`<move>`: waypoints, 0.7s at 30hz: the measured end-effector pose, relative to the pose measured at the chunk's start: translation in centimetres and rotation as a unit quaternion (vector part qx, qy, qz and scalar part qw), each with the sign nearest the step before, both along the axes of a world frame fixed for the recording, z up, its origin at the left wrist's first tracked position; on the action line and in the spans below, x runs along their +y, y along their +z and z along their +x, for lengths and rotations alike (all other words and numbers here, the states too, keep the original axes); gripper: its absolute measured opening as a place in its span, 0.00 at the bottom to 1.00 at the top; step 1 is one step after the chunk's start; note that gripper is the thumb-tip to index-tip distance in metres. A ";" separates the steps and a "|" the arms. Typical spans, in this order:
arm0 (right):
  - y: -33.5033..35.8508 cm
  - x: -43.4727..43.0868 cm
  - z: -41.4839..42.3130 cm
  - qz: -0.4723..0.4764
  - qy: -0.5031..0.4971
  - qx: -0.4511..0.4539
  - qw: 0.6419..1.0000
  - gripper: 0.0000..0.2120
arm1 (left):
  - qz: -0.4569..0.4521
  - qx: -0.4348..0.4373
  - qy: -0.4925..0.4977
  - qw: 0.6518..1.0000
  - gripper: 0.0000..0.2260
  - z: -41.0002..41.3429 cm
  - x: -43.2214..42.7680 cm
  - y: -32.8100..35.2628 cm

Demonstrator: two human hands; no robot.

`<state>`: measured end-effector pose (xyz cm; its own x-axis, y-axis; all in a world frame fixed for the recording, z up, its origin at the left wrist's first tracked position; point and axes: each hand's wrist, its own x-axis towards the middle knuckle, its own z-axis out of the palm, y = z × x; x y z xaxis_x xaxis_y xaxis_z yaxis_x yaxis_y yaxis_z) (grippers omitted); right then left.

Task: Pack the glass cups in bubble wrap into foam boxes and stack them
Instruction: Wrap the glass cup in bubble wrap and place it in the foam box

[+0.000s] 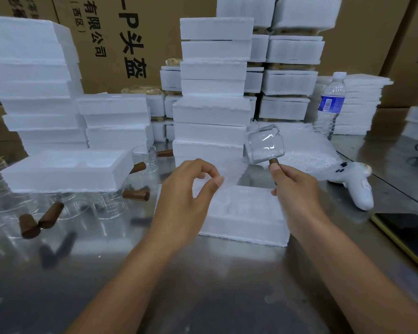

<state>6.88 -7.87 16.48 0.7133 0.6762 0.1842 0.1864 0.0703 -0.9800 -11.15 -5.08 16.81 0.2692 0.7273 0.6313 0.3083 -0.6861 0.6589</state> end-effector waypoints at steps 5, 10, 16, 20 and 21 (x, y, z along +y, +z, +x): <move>0.4 0.3 -0.8 0.023 0.000 0.008 1.000 0.11 | 0.006 -0.027 -0.007 1.000 0.10 0.0 -0.2 0.0; 1.1 -0.3 -1.3 0.087 -0.008 -0.044 0.995 0.10 | -0.048 -0.097 0.004 0.994 0.10 -0.1 0.1 0.3; 1.6 -0.9 -1.8 0.103 0.033 -0.106 0.988 0.12 | -0.141 -0.192 -0.011 0.971 0.14 -0.6 0.6 0.7; 1.7 -1.0 -1.5 0.098 0.053 -0.107 0.988 0.12 | -0.094 -0.059 0.016 0.994 0.13 -0.7 0.8 0.2; 1.6 -1.0 -1.3 0.097 0.054 -0.103 0.988 0.11 | -0.073 -0.019 0.028 0.997 0.12 -0.7 0.7 0.1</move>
<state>5.55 -8.83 18.12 0.5727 0.6841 0.4517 0.3626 0.2828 -0.8880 -11.84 -4.35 16.89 0.2036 0.8250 0.5272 0.3162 -0.5651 0.7620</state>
